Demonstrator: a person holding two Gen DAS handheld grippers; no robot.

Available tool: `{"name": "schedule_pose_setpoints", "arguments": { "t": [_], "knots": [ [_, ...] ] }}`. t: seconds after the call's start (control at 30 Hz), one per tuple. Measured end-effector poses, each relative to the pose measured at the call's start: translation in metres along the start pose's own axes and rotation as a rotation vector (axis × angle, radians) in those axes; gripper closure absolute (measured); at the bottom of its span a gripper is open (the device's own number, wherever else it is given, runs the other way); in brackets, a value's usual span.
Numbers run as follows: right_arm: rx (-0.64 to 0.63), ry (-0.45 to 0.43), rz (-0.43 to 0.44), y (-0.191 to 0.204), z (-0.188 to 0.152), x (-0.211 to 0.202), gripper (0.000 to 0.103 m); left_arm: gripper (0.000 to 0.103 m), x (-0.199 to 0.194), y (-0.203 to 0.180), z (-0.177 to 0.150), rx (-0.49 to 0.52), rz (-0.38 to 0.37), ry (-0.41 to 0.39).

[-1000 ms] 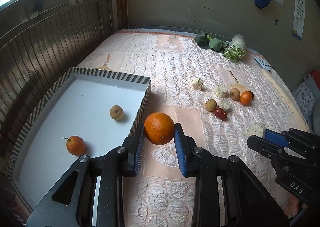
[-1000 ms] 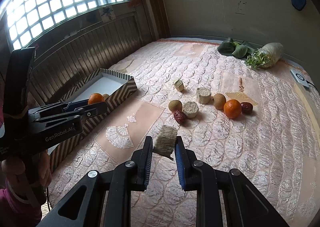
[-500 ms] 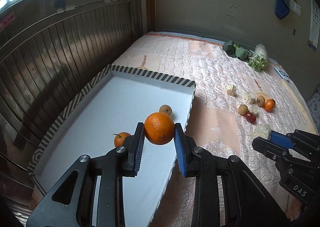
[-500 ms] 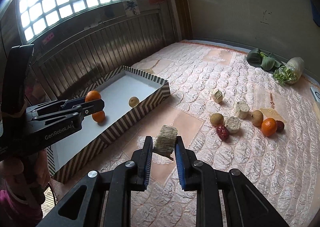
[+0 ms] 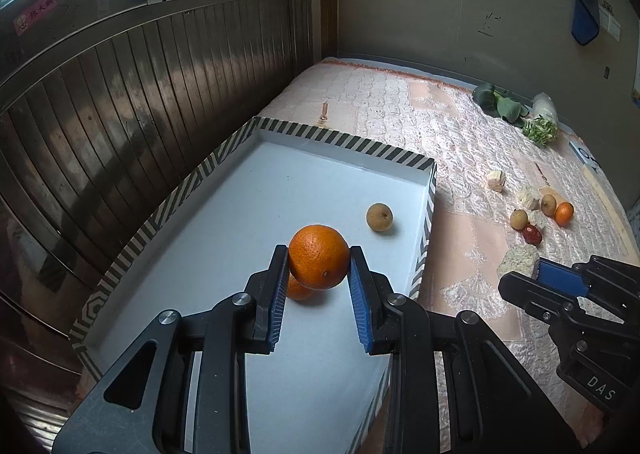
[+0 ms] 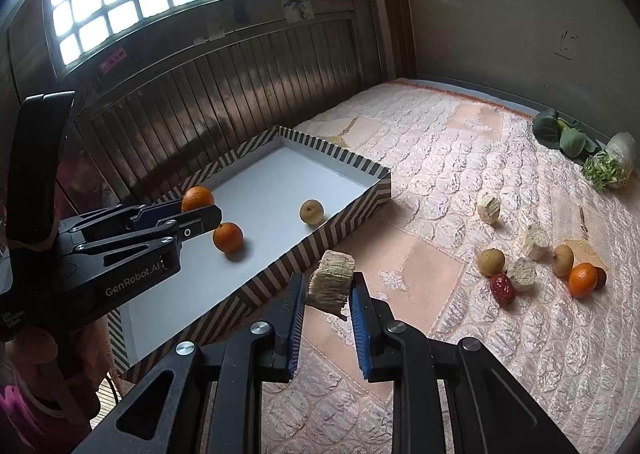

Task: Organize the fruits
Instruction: 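Carry the orange and beige block over the white tray with both tools, then open both tools to release the orange and beige block into the tray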

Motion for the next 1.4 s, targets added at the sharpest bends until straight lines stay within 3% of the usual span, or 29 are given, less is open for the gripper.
{"name": "schedule_pose_setpoints", "arguments": {
  "t": [0.47, 0.9, 1.1, 1.23, 1.4],
  "knots": [
    [-0.06, 0.038, 0.063, 0.025, 0.025, 0.045, 0.082, 0.075, 0.036, 0.052, 0.014, -0.103, 0.025, 0.092],
    [-0.053, 0.114, 0.079, 0.024, 0.033, 0.099, 0.082, 0.075, 0.065, 0.059, 0.008, -0.122, 0.024, 0.189],
    [-0.051, 0.134, 0.089, 0.024, 0.035, 0.11, 0.082, 0.075, 0.074, 0.061, 0.006, -0.148, -0.034, 0.229],
    [-0.054, 0.125, 0.111, 0.026, 0.035, 0.109, 0.074, 0.075, 0.075, 0.057, 0.006, -0.145, -0.053, 0.232],
    [-0.057, 0.099, 0.103, 0.027, 0.032, 0.096, 0.073, 0.075, 0.062, 0.059, 0.008, -0.151, -0.045, 0.188]
  ]
}}
Point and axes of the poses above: each gripper's, at about its wrist camera, not at the fingertips, and x roughly the way its jaws point, y to its left, z to its top, the point moved 2 cm from there along x, roughly the way its jaws point, and after that the axes turned 10 degrees about z, right-handed, at the moved point
